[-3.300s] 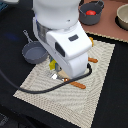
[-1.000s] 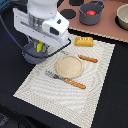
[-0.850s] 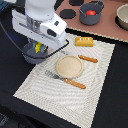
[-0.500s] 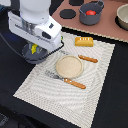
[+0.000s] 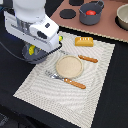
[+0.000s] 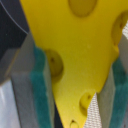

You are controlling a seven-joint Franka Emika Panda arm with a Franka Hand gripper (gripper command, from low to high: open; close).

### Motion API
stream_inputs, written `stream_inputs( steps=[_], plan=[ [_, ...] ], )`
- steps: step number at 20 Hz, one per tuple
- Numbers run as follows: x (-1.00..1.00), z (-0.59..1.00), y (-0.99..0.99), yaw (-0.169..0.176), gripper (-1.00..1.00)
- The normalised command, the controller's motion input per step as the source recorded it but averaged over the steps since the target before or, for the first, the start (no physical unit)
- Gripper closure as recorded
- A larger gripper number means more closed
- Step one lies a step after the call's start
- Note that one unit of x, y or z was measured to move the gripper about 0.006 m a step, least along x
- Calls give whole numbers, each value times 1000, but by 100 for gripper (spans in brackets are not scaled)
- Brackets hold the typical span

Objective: Interact with the objects in diverse but meaningful ways.

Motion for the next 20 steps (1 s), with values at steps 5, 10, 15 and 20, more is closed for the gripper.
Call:
stream_inputs(
  steps=[5,10,15,20],
  plan=[
    [-548,-205,0,35,100],
    [-562,-195,0,32,100],
    [-586,-243,0,33,100],
    [-607,-220,0,35,-100]
  ],
)
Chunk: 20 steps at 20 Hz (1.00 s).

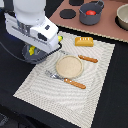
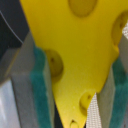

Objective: Interact with the objects in diverse but meaningful ways.

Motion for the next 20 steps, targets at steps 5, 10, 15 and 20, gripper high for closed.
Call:
stream_inputs(
  steps=[5,10,15,20],
  plan=[
    [-544,-185,0,41,-100],
    [-481,68,-16,36,-100],
    [-280,1000,-1,10,-100],
    [-457,457,6,-6,-100]
  ],
)
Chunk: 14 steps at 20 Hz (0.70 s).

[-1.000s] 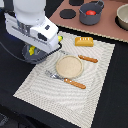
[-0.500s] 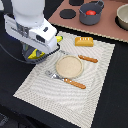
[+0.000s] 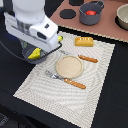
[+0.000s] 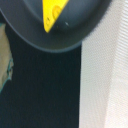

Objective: Interact with the objects in diverse but meaningful ways.

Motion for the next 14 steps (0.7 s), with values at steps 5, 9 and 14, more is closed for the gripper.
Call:
stream_inputs(
  steps=[5,9,14],
  plan=[
    [-539,-99,37,-120,-100],
    [-482,-132,84,-140,-100],
    [-344,-188,55,-187,-100]
  ],
)
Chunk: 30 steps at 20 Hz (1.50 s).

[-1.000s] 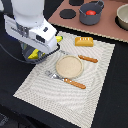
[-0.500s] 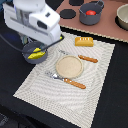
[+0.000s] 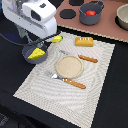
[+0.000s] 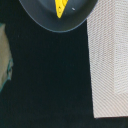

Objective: Interact with the objects in diverse but meaningful ways.

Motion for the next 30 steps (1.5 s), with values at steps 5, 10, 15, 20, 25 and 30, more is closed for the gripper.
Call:
stream_inputs(
  steps=[5,10,15,20,25,30],
  plan=[
    [-315,-190,71,-195,-100],
    [-387,-146,10,-167,-100],
    [-420,-150,-75,-128,-100],
    [-384,-168,-142,-156,-100],
    [-374,-194,-288,-212,-100],
    [-404,-255,-329,-207,-100]
  ],
)
